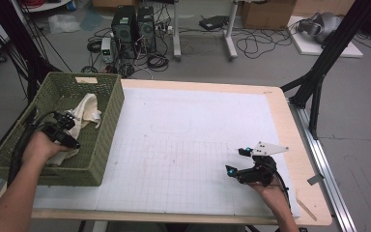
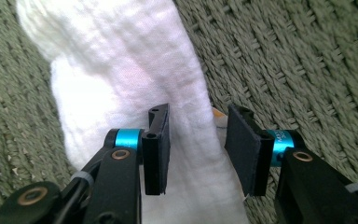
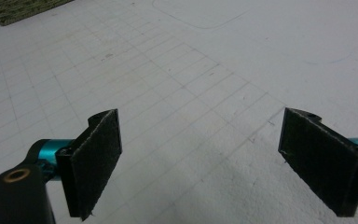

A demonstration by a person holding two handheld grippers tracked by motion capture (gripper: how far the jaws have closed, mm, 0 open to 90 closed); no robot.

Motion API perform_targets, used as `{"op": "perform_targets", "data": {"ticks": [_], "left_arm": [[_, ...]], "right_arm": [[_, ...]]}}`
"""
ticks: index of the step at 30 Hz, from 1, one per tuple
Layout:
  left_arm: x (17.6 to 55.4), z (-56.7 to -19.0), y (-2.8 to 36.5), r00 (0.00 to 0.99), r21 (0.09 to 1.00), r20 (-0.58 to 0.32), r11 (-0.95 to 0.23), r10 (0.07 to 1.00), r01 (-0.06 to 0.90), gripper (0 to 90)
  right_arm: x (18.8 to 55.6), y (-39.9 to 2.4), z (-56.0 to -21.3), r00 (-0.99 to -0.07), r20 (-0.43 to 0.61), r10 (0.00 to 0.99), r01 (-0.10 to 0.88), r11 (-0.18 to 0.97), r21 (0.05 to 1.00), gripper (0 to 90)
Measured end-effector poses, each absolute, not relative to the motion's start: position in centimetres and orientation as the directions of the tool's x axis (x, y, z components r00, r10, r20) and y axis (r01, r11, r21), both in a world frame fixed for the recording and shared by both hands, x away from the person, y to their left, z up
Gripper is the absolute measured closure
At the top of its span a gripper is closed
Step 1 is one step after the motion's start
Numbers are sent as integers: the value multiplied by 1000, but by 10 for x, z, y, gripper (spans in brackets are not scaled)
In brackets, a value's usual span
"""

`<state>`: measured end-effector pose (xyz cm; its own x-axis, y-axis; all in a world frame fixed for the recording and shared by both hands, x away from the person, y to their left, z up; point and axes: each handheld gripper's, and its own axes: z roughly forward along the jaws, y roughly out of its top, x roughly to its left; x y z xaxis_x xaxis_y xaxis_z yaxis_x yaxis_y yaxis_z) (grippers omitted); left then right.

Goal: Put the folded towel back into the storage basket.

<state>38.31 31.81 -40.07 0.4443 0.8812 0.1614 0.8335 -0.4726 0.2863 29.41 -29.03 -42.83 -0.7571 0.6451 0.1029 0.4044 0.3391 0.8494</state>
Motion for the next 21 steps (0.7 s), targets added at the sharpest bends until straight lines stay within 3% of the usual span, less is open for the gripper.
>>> {"op": "perform_targets", "data": {"ticks": [5,8,9,13,19,21], "left_arm": [[384,-401,319,428,285,125,-445,895,849,624],[385,-399,322,407,298,35,-398,913,868,572],[385,-400,321,414,294,47,-409,909,864,543],[382,-403,316,438,289,96,-447,894,847,560],[379,-402,309,508,260,188,-541,841,800,797],[378,-400,310,517,241,200,-553,832,797,836]], "right_arm": [[294,-290,-427,-759,103,643,400,335,853,127],[294,-290,-427,-757,105,645,404,336,850,127],[294,-290,-427,-757,104,646,404,337,850,127],[294,-290,-427,-758,99,644,401,341,850,127],[293,-290,-426,-757,98,646,398,336,854,129],[293,-291,-426,-758,100,645,398,336,854,130]]}}
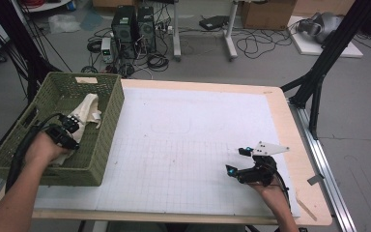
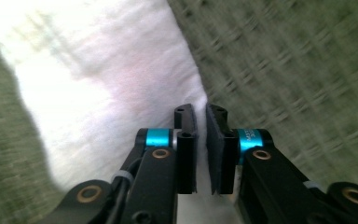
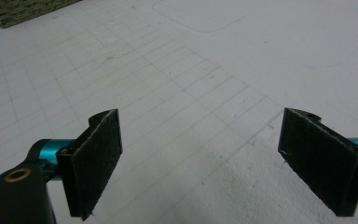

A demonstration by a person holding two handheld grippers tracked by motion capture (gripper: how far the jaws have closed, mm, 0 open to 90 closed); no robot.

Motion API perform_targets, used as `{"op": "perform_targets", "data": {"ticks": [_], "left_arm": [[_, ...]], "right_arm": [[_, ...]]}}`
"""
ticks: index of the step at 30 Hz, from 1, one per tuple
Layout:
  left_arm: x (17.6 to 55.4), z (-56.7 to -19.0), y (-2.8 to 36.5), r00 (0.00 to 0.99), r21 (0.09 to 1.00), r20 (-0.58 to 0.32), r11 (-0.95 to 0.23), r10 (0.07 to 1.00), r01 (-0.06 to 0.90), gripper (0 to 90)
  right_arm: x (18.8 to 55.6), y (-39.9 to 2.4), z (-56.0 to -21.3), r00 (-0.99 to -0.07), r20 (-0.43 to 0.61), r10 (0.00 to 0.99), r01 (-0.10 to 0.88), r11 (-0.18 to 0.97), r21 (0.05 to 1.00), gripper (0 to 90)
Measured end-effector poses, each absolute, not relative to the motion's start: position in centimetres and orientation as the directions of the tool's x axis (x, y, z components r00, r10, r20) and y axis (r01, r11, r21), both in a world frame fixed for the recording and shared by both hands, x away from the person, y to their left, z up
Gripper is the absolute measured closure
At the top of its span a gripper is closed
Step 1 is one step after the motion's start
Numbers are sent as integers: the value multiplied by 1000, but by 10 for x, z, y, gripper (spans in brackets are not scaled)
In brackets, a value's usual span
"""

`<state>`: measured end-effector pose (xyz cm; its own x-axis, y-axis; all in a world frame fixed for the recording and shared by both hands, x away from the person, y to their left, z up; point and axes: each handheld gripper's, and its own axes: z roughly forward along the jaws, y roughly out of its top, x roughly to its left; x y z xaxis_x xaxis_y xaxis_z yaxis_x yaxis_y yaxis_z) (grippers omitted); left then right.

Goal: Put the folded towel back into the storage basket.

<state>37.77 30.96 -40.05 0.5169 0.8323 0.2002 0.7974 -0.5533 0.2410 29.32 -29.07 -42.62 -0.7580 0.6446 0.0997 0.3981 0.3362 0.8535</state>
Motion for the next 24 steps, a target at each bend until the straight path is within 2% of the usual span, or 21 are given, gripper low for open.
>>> {"op": "perform_targets", "data": {"ticks": [11,15,22,24], "left_arm": [[370,-365,312,577,267,135,-590,805,762,843],[366,-359,309,611,230,114,-619,783,751,844],[364,-379,302,658,169,51,-656,752,736,831],[366,-388,300,658,179,27,-651,753,738,763]], "right_arm": [[293,-290,-426,-756,99,647,401,338,851,130],[294,-289,-426,-757,95,647,397,339,853,130],[293,-288,-426,-757,97,646,399,339,852,130],[293,-288,-426,-757,97,646,399,340,851,131]]}}
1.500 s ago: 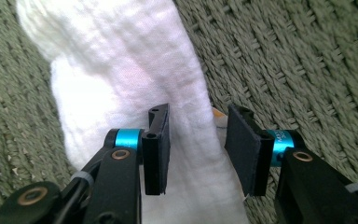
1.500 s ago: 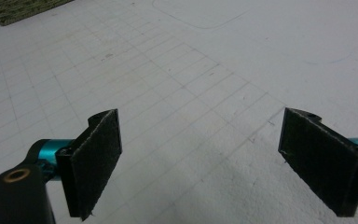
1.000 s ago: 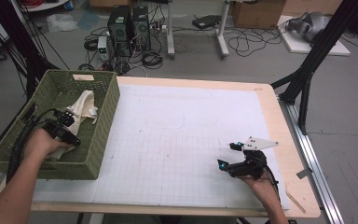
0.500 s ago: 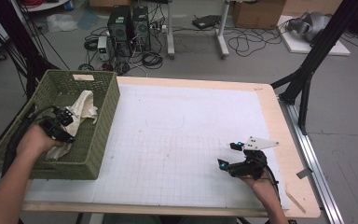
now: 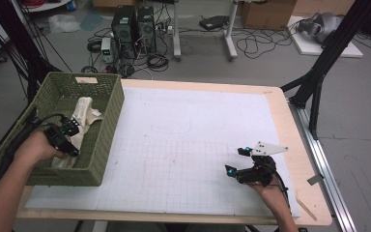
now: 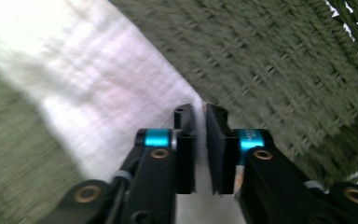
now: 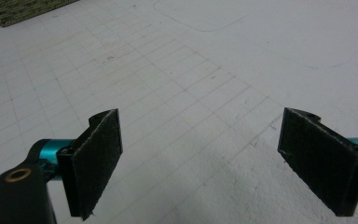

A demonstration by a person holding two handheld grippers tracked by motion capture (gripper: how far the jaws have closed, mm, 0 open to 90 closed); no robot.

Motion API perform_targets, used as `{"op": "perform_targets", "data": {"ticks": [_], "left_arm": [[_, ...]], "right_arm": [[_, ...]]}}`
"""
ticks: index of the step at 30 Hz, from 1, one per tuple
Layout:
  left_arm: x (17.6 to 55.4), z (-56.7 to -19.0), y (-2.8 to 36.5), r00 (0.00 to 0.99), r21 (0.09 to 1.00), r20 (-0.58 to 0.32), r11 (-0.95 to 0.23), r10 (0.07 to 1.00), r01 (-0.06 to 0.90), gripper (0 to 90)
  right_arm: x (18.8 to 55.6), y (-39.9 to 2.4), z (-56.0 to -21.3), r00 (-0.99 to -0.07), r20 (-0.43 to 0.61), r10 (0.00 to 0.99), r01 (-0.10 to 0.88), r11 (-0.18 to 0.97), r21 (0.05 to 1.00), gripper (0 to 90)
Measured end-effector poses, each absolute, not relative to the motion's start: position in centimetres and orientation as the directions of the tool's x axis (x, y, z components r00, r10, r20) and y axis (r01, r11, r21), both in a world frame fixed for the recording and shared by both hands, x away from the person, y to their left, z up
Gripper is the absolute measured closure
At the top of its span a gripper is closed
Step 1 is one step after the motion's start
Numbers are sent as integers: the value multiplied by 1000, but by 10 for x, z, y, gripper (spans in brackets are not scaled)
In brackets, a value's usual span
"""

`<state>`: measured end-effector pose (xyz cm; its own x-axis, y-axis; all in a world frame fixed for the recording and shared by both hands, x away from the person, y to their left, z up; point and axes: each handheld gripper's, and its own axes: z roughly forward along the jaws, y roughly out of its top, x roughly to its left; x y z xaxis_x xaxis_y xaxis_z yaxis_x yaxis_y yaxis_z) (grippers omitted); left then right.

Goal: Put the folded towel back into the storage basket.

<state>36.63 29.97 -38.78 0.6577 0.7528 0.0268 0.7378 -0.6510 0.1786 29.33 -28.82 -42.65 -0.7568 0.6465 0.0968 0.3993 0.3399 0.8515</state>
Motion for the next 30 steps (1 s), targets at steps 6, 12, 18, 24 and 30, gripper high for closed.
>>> {"op": "perform_targets", "data": {"ticks": [6,12,18,24,30], "left_arm": [[369,-385,304,615,265,25,-598,788,756,582],[372,-377,312,553,354,84,-544,829,761,571],[376,-376,318,482,399,134,-492,866,774,556],[379,-383,321,452,355,152,-475,879,805,552],[379,-386,319,447,323,196,-488,873,811,633]], "right_arm": [[294,-289,-427,-754,99,649,403,338,851,131],[294,-287,-427,-760,94,644,397,345,851,132],[294,-288,-427,-758,100,645,401,340,851,132],[295,-288,-427,-760,93,643,395,343,852,134],[294,-287,-427,-761,94,642,394,343,853,135]]}}
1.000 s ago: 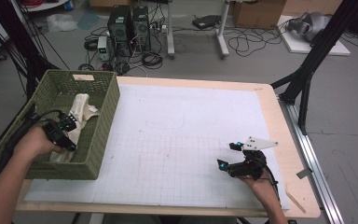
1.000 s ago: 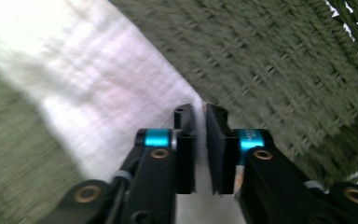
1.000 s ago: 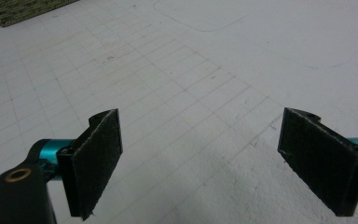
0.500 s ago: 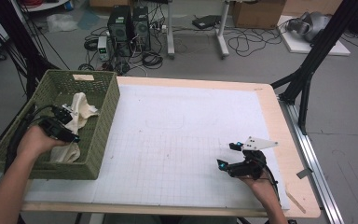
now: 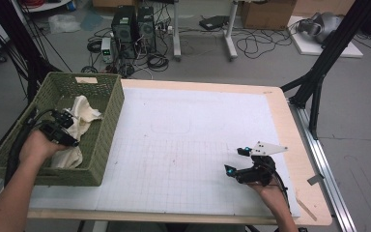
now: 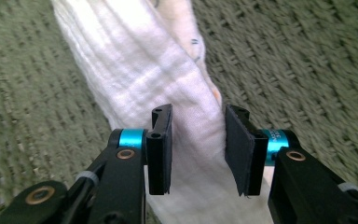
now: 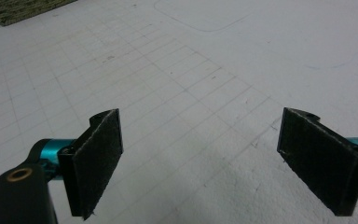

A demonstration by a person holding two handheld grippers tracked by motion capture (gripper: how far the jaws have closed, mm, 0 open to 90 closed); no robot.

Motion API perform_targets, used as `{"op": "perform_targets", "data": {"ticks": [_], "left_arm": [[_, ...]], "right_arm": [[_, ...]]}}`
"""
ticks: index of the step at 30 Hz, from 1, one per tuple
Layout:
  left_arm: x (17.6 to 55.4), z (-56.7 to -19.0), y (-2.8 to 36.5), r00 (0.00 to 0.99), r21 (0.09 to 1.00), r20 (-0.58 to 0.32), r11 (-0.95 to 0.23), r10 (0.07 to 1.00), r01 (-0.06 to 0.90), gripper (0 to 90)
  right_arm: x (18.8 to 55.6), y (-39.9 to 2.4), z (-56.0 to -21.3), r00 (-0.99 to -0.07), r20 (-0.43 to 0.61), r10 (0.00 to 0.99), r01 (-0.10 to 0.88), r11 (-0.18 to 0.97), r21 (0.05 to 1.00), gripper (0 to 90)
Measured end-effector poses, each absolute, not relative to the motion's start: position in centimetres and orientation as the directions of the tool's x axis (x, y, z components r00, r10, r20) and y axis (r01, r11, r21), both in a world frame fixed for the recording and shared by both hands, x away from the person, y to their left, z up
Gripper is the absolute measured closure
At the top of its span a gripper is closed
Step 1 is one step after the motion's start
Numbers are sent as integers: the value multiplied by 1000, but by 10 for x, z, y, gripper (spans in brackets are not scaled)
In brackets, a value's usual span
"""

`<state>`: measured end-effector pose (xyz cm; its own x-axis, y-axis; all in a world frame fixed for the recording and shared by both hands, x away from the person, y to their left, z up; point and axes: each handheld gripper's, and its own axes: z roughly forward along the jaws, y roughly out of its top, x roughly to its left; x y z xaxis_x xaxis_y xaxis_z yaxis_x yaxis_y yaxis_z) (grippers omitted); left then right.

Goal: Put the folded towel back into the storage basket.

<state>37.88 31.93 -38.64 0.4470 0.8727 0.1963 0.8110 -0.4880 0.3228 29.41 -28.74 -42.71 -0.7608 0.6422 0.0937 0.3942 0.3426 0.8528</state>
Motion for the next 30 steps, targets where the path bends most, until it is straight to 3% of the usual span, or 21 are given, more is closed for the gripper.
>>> {"op": "perform_targets", "data": {"ticks": [8,14,16,18,21,24,30], "left_arm": [[376,-392,315,499,270,233,-548,835,791,814],[370,-387,310,586,295,170,-608,792,737,839],[367,-389,306,659,273,96,-656,746,703,839],[366,-392,302,689,265,95,-686,718,678,839],[369,-390,306,663,277,82,-656,744,702,807],[370,-388,308,645,305,83,-635,760,709,710],[373,-384,312,610,345,93,-600,787,722,669]], "right_arm": [[294,-288,-426,-759,97,643,394,335,856,137],[294,-288,-426,-760,98,642,392,333,857,138],[294,-288,-426,-760,99,643,395,334,856,138],[294,-287,-426,-761,100,641,396,337,854,138],[294,-286,-426,-763,93,639,389,341,856,138],[294,-287,-425,-760,99,643,393,333,857,138],[294,-286,-425,-762,97,640,392,337,856,139]]}}
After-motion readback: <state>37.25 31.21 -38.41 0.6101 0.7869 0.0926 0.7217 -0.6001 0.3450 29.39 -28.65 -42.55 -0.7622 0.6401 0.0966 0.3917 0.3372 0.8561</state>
